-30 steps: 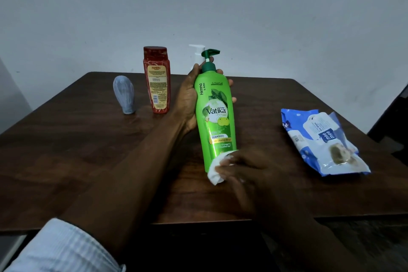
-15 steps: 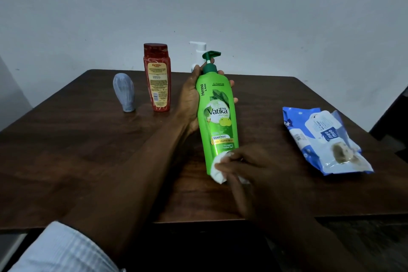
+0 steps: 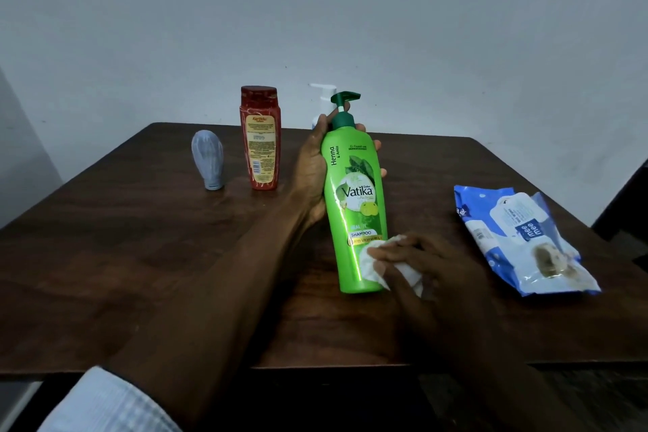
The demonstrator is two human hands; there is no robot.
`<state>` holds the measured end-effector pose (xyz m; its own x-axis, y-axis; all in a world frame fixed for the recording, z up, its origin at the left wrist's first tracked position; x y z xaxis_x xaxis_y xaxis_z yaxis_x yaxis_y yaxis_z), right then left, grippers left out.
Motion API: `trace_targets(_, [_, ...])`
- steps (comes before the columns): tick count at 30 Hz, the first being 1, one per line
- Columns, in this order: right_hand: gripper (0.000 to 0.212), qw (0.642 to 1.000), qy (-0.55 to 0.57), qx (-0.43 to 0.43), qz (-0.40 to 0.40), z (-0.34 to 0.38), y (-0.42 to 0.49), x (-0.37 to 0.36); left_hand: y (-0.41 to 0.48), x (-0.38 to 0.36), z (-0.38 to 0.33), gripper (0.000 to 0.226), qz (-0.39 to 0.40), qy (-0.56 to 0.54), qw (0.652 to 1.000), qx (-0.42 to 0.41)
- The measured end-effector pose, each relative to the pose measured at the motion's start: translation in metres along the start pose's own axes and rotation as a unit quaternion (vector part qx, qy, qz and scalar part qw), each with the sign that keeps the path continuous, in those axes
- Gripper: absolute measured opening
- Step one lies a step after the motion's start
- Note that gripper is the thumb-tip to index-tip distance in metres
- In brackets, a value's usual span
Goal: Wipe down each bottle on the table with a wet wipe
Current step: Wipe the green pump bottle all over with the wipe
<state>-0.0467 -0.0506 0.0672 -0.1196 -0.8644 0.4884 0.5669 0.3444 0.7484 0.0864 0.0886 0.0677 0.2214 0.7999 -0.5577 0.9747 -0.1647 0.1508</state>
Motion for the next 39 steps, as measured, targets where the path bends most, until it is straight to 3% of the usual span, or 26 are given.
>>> trace_targets(8, [0.025, 0.997, -0.009, 0.069, 0.033, 0.017, 0.036, -0.019, -0.003, -0.003, -0.005, 0.056, 0.004, -0.003, 1.000, -0.026])
trace_targets(11, [0.019, 0.999, 0.021, 0.037, -0.024, 0.002, 0.073, -0.002, -0.006, -0.008, -0.010, 0.045, -0.001, -0.017, 0.999, -0.047])
trace_targets(16, [0.014, 0.992, -0.009, 0.043, -0.115, -0.004, 0.118, 0.015, -0.009, -0.016, -0.007, 0.055, 0.016, 0.015, 0.999, -0.025])
trace_targets(24, [0.021, 0.988, -0.048, 0.142, 0.024, 0.036, 0.078, -0.035, -0.008, -0.004, -0.010, 0.042, -0.026, -0.024, 0.999, -0.025])
trace_targets(30, [0.017, 0.996, 0.001, 0.069, -0.060, 0.003, 0.098, 0.009, -0.010, -0.010, -0.010, 0.061, -0.002, 0.013, 1.000, -0.025])
trace_targets(34, [0.015, 0.992, -0.019, 0.061, -0.113, -0.001, 0.126, 0.015, -0.010, -0.010, -0.006, 0.054, 0.002, 0.016, 1.000, -0.021])
trace_targets(39, [0.018, 0.991, -0.048, 0.122, -0.029, 0.032, 0.118, -0.025, -0.014, -0.016, -0.013, 0.044, 0.009, -0.008, 1.000, -0.025])
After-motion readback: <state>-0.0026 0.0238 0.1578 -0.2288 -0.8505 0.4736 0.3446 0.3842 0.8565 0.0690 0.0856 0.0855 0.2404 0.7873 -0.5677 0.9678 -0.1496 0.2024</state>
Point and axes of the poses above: each hand's wrist, its own y-axis towards the middle knuckle, its own x-axis out of the back of the hand, z = x × y, the point moved 10 cm from there along y, towards the middle knuckle, and after that the axes turned 11 degrees about y, right-handed, at the moved point
